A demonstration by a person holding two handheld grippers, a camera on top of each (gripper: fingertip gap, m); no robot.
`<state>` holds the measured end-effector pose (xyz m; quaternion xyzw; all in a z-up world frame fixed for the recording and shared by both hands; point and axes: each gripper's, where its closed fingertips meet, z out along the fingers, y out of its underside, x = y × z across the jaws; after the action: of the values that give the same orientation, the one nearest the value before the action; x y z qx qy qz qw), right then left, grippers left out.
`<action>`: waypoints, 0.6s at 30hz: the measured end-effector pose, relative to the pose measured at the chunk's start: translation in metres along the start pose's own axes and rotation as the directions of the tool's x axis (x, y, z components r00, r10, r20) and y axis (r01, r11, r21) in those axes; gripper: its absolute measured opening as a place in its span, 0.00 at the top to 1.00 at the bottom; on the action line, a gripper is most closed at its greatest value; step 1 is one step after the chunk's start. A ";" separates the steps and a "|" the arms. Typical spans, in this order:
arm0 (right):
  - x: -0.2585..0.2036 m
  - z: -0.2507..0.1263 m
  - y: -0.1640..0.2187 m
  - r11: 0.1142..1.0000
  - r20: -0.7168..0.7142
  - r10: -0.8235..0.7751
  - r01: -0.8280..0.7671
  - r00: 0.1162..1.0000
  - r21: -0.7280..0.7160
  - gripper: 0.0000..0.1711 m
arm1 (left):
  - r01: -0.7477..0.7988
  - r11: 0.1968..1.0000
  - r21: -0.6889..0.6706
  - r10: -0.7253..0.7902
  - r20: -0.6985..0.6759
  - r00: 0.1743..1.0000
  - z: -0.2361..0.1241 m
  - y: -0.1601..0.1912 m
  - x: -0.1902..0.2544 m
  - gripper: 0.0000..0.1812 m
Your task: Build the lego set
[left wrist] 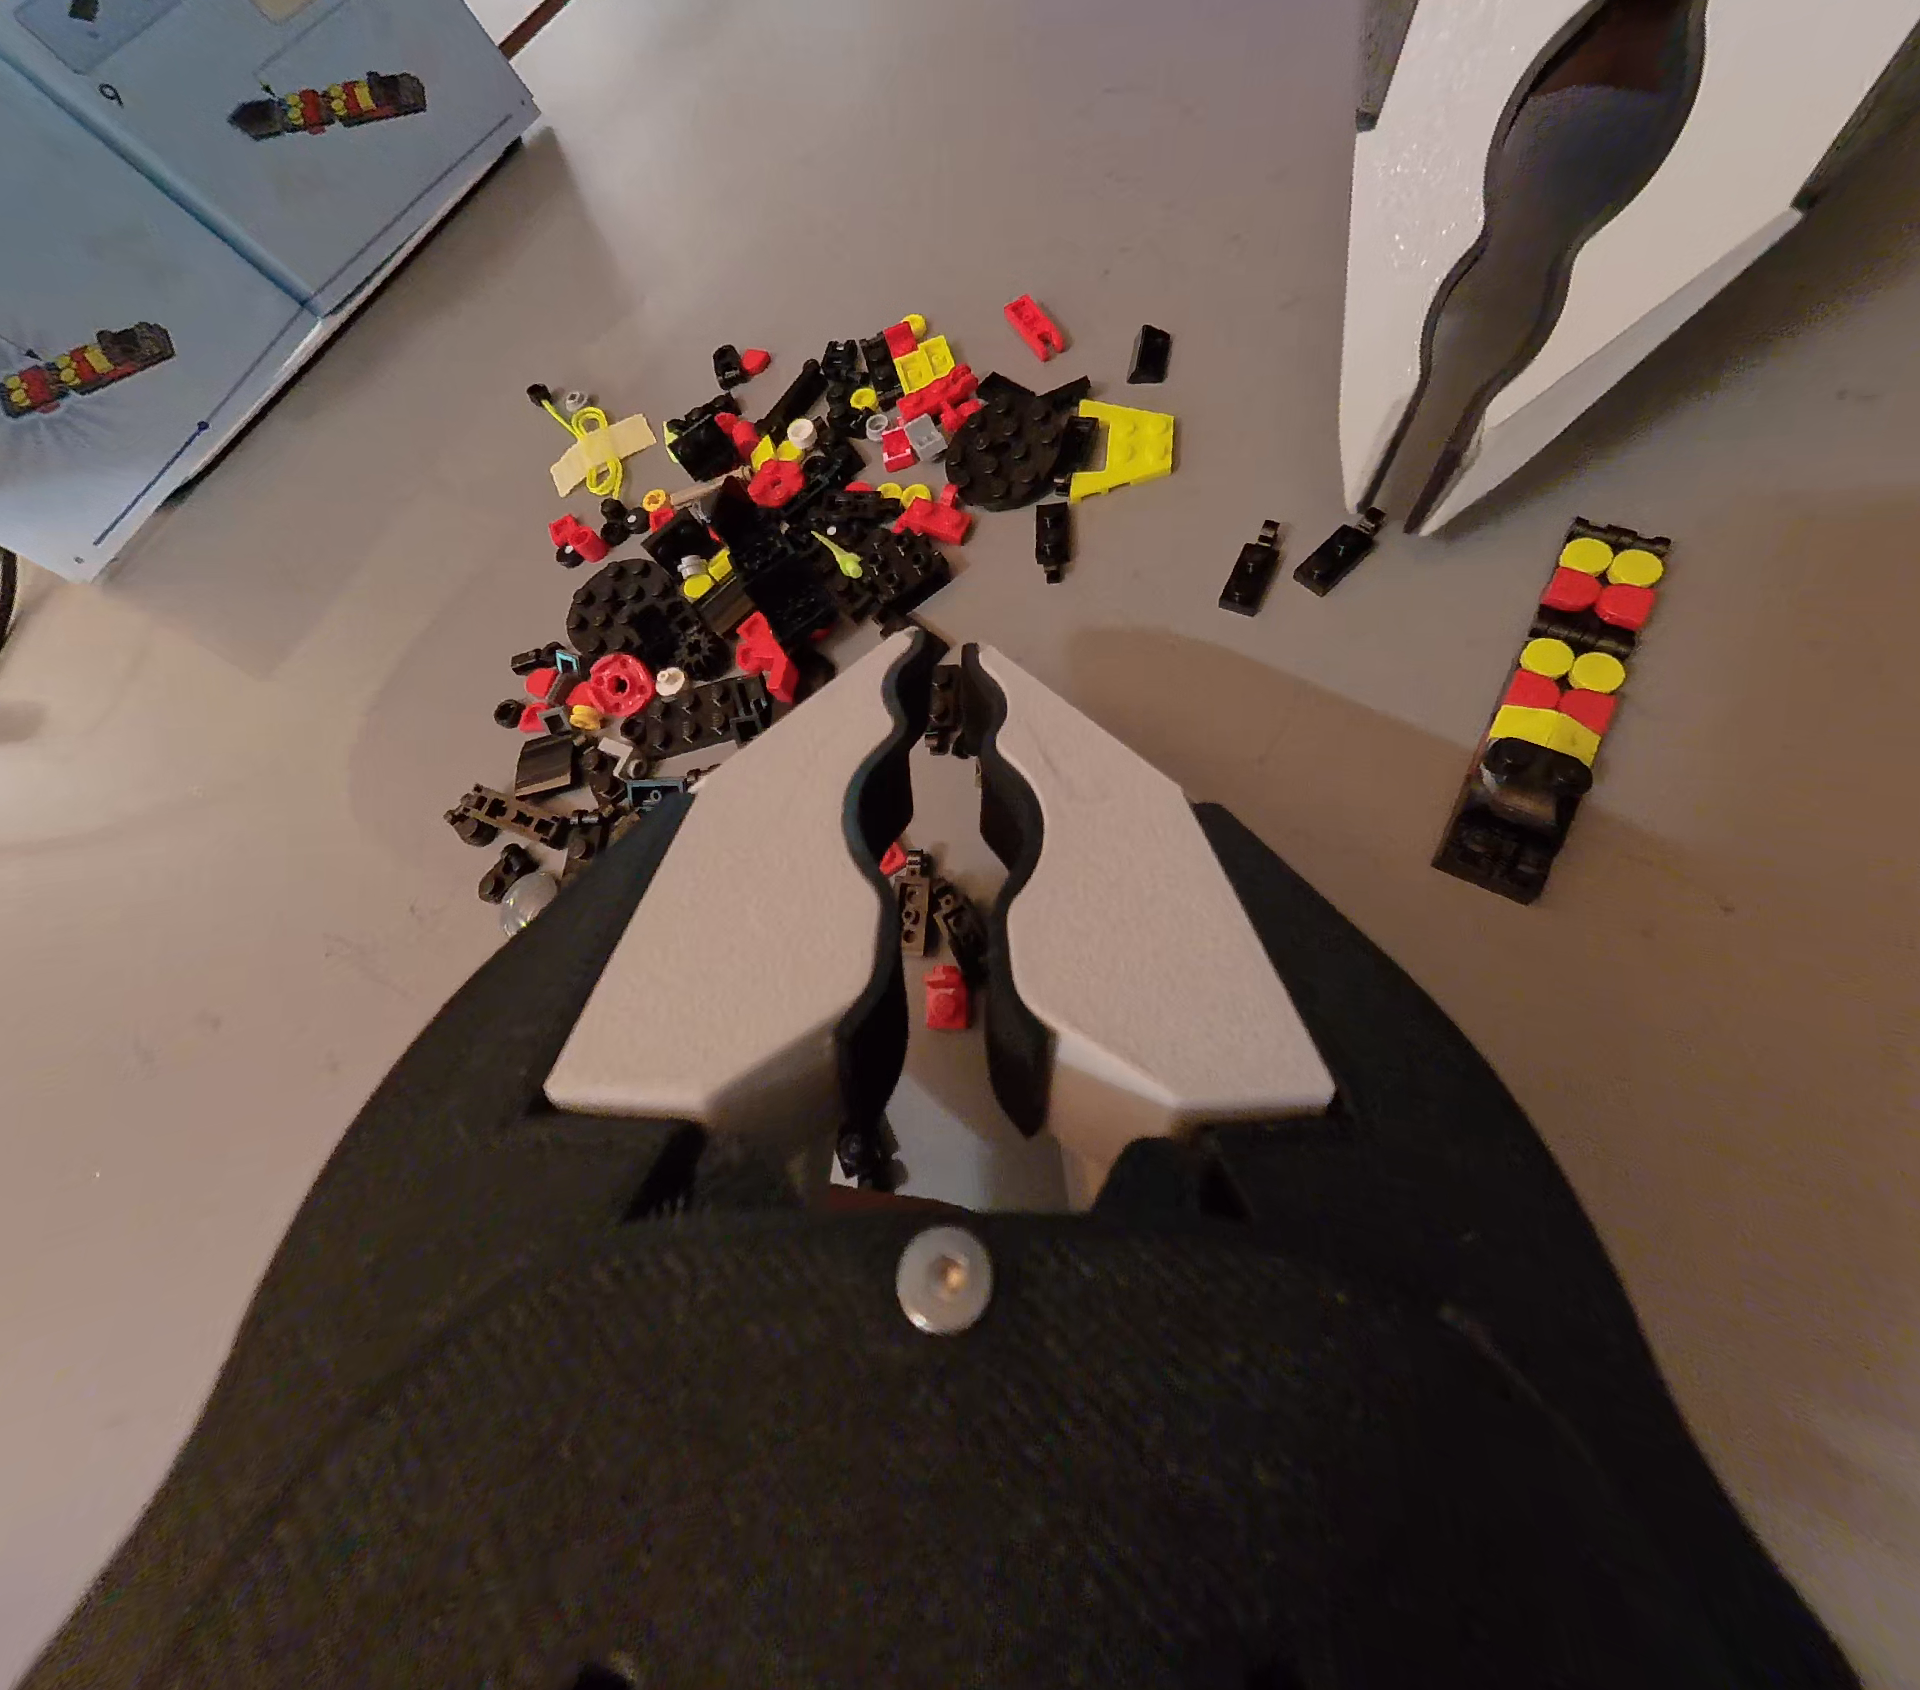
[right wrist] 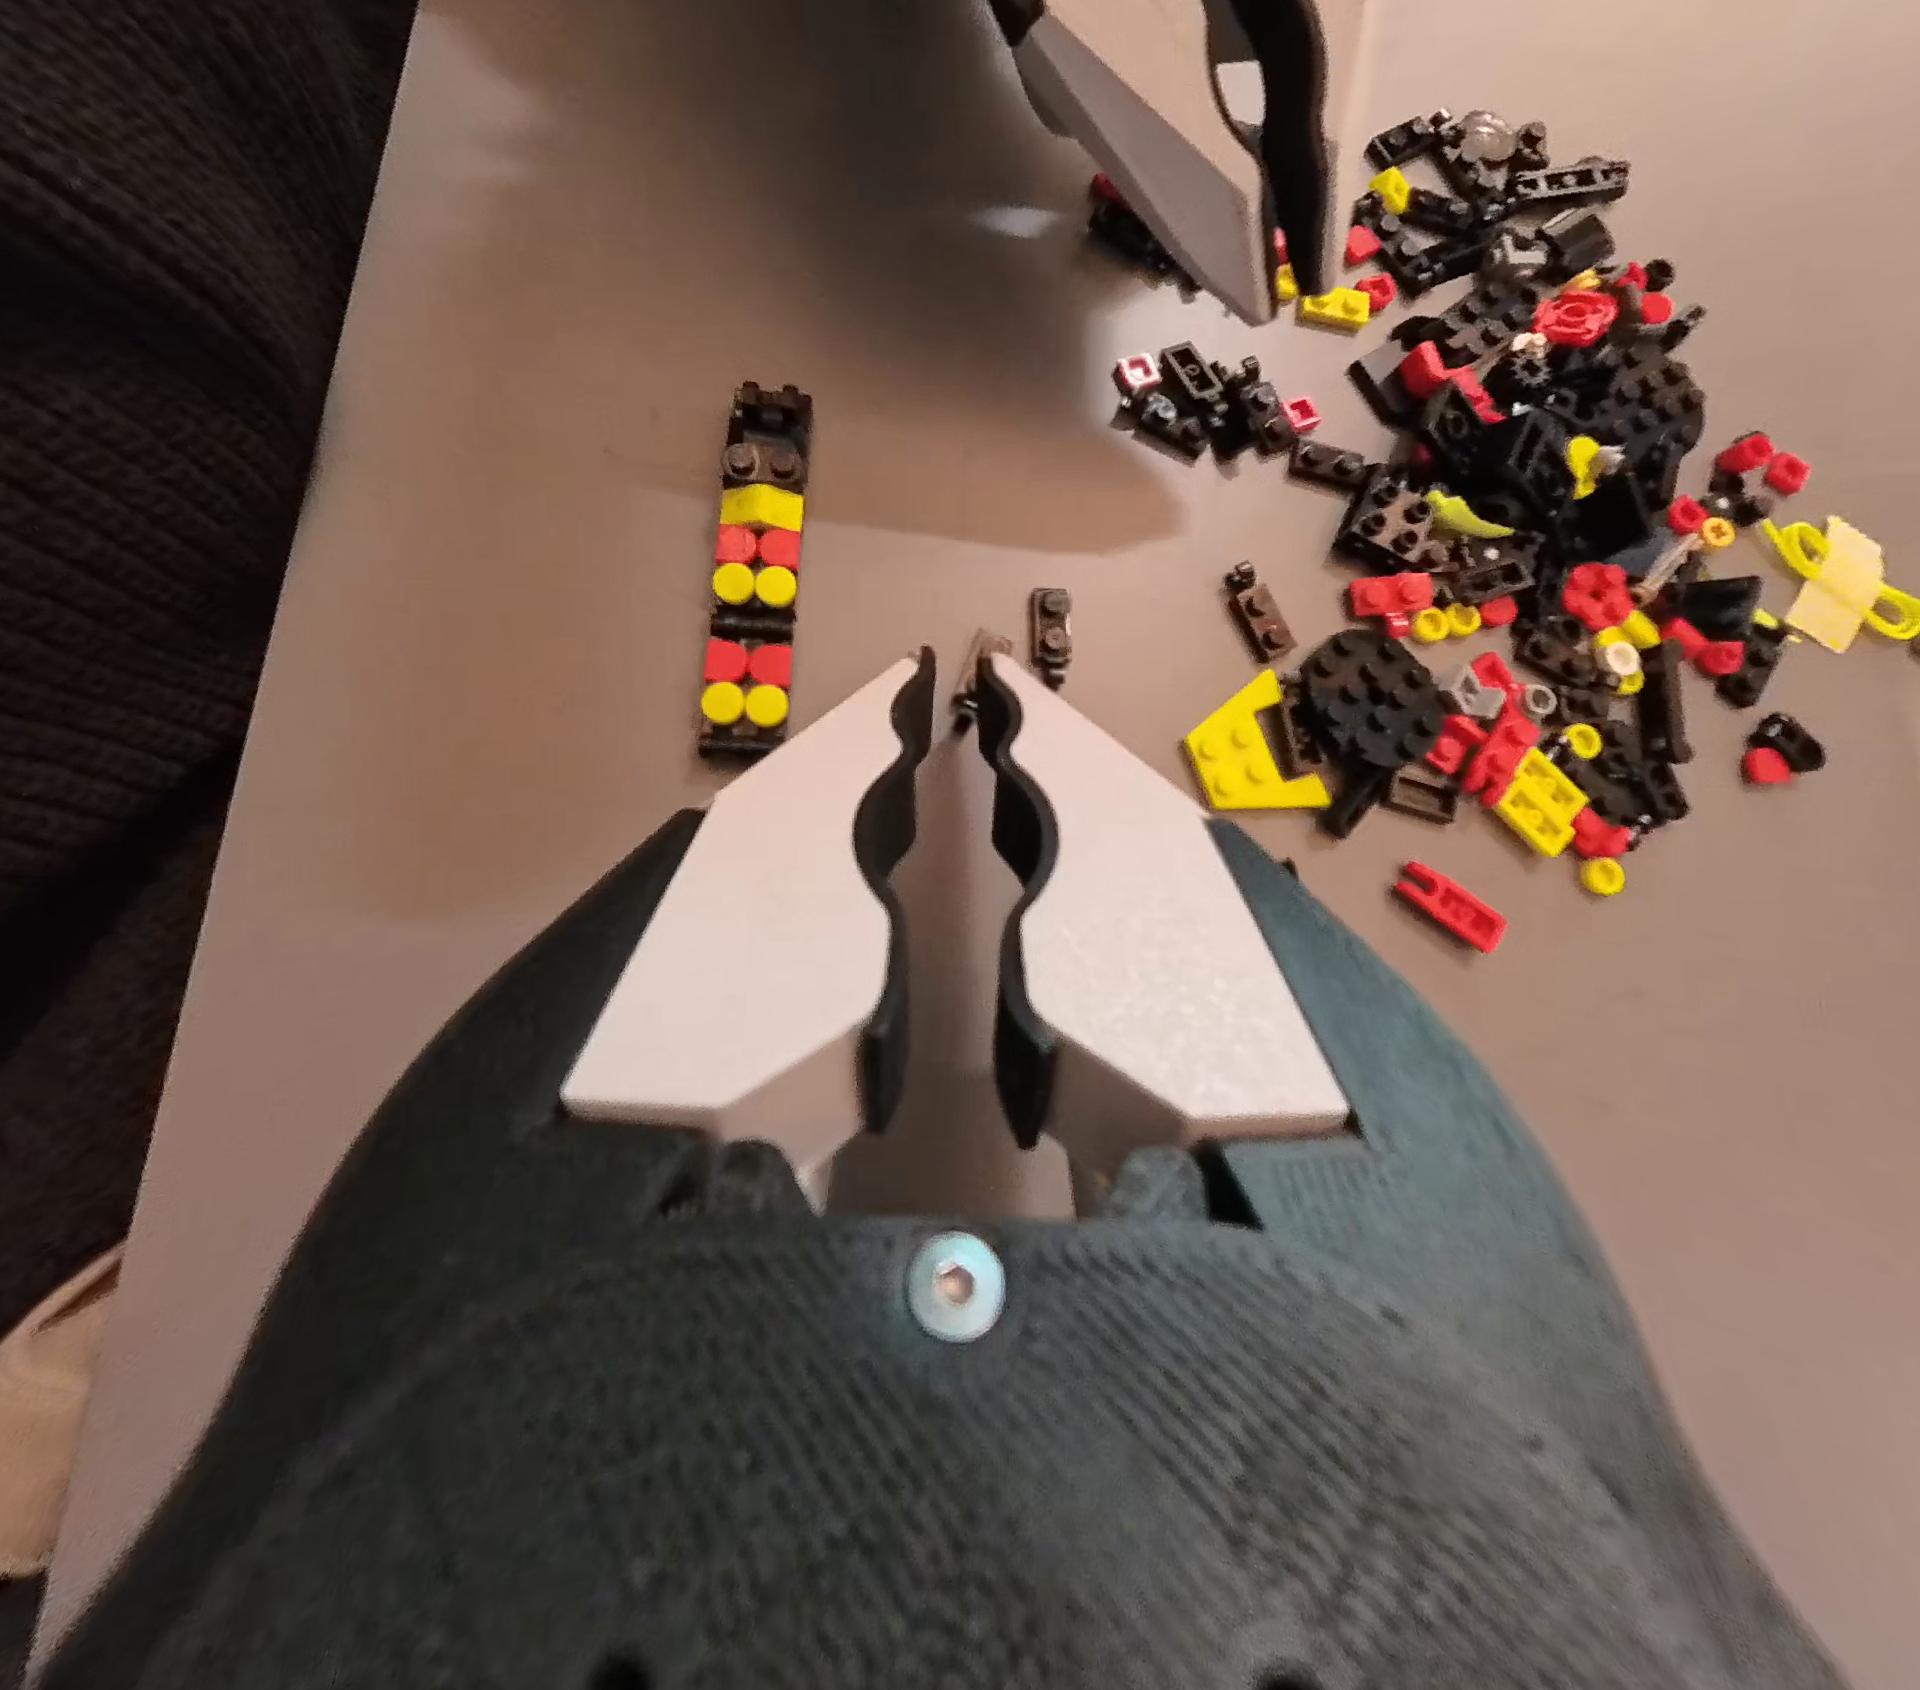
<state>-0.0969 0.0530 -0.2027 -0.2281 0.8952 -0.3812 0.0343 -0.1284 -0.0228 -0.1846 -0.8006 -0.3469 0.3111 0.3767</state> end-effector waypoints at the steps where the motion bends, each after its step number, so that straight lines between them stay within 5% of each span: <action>1: -0.001 0.001 0.000 1.000 0.001 0.000 0.000 1.000 -0.004 0.96 | 0.000 1.000 0.000 0.000 0.000 1.000 0.000 0.000 0.000 0.98; 18: 0.007 0.010 0.006 0.997 -0.068 -0.045 0.041 0.997 -0.066 1.00 | -0.006 1.000 -0.006 0.006 -0.007 1.000 0.001 0.001 0.001 0.98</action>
<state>-0.1027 0.0472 -0.2129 -0.2349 0.9027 -0.3604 -0.0126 -0.1278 -0.0219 -0.1862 -0.8038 -0.3441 0.3086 0.3746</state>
